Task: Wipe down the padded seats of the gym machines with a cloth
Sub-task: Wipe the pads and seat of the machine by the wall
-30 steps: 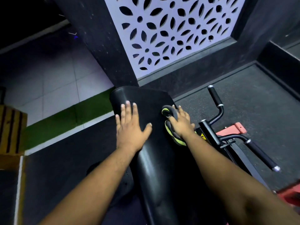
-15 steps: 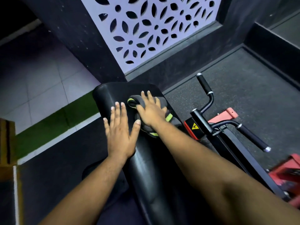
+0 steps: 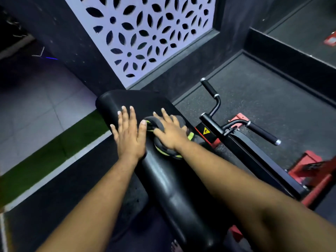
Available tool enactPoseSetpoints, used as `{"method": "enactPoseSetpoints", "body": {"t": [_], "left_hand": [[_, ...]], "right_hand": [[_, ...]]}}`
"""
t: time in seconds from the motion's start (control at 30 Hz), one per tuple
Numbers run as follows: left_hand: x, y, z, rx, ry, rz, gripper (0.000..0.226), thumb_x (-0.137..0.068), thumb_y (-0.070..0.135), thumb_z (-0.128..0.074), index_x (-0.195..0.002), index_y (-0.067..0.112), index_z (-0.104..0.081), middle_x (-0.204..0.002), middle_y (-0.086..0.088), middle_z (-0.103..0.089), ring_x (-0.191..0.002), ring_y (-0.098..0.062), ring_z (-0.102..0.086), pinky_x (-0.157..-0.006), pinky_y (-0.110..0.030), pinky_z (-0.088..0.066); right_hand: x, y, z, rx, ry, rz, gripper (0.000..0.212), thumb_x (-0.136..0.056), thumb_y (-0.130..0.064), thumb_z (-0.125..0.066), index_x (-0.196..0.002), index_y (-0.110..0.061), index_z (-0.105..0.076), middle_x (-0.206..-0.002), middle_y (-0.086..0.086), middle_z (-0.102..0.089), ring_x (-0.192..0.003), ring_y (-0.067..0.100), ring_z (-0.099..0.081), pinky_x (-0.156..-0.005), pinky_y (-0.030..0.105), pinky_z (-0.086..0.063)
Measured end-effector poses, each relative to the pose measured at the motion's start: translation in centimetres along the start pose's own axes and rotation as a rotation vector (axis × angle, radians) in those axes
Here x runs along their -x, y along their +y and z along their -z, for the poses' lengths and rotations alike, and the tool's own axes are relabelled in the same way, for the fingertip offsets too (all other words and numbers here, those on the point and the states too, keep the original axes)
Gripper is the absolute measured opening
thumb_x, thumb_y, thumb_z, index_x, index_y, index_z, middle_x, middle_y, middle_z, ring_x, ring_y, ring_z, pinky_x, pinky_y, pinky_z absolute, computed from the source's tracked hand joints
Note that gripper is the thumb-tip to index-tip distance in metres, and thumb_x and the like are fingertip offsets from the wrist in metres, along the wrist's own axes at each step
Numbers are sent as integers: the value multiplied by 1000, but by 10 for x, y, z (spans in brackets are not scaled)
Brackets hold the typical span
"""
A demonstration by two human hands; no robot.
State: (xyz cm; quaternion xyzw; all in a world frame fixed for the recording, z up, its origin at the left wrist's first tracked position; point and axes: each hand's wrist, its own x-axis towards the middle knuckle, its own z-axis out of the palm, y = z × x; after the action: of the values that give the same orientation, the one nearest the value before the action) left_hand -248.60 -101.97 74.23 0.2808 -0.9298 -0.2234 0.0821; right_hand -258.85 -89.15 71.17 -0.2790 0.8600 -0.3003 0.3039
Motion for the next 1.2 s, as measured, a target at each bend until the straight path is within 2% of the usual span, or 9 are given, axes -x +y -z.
{"method": "enactPoseSetpoints", "body": {"t": [0.1,0.27,0.37,0.47,0.57,0.73,0.87,0.97,1.2], "left_hand": [[14,1,2,-49,-53,-74,83,-94,69,-6,-164,26,-4,-172,3,10,-157,-11,16,-126,-50,11],[88,9,-5,37,-134,-227,83,-95,73,-6,-164,27,-4,-172,6,12,-156,-9,19,-124,-43,19],[116,9,-7,177,-147,-218,85,-94,75,-7,-164,26,-5,-171,9,10,-155,-5,18,-124,-39,20],[125,6,-4,203,-125,-163,84,-93,68,-11,-164,23,-5,-170,9,9,-156,-6,16,-126,-43,15],[134,6,4,201,-132,-146,88,-90,69,-9,-164,23,-4,-171,7,7,-156,-6,14,-127,-48,11],[134,18,4,-28,-231,-319,91,-90,74,-6,-165,23,-7,-173,1,4,-158,-12,11,-125,-50,13],[120,32,-6,-282,-261,-429,91,-90,76,-7,-165,24,-12,-173,-1,0,-159,-16,8,-125,-57,10],[116,34,-8,-340,-236,-459,87,-92,75,-14,-164,26,-15,-173,0,-3,-159,-16,5,-125,-60,8],[117,31,-9,-287,-222,-485,85,-95,72,-17,-165,23,-13,-173,0,0,-159,-17,6,-125,-61,3]], "right_hand": [[37,3,-6,49,-7,-6,71,-102,-52,-43,-161,-46,-5,-171,-18,7,-158,25,1,-118,64,-13],[172,35,-28,139,-24,101,81,-97,-60,-45,-158,-52,8,-167,-25,19,-158,19,10,-116,61,-17],[159,31,-27,108,-11,12,77,-97,-65,-44,-155,-58,7,-167,-24,18,-157,19,12,-116,68,-14],[115,0,-19,17,2,-142,71,-97,-67,-38,-157,-56,-1,-170,-19,10,-158,26,4,-115,71,-12],[143,-3,-29,87,9,-146,73,-98,-63,-38,-158,-53,3,-170,-18,12,-158,26,4,-115,69,-13],[229,30,-48,144,44,-163,73,-99,-63,-39,-156,-56,6,-169,-20,13,-158,20,5,-115,69,-17],[181,93,-25,34,11,-408,73,-90,-72,-27,-158,-54,-5,-172,-11,1,-158,28,-2,-117,73,-7],[150,112,-19,28,23,-550,67,-98,-61,-32,-159,-52,-6,-172,-10,3,-158,31,-2,-115,75,-9],[192,61,-38,30,5,-173,68,-104,-52,-36,-158,-52,5,-169,-18,16,-157,15,11,-119,65,-6]]}}
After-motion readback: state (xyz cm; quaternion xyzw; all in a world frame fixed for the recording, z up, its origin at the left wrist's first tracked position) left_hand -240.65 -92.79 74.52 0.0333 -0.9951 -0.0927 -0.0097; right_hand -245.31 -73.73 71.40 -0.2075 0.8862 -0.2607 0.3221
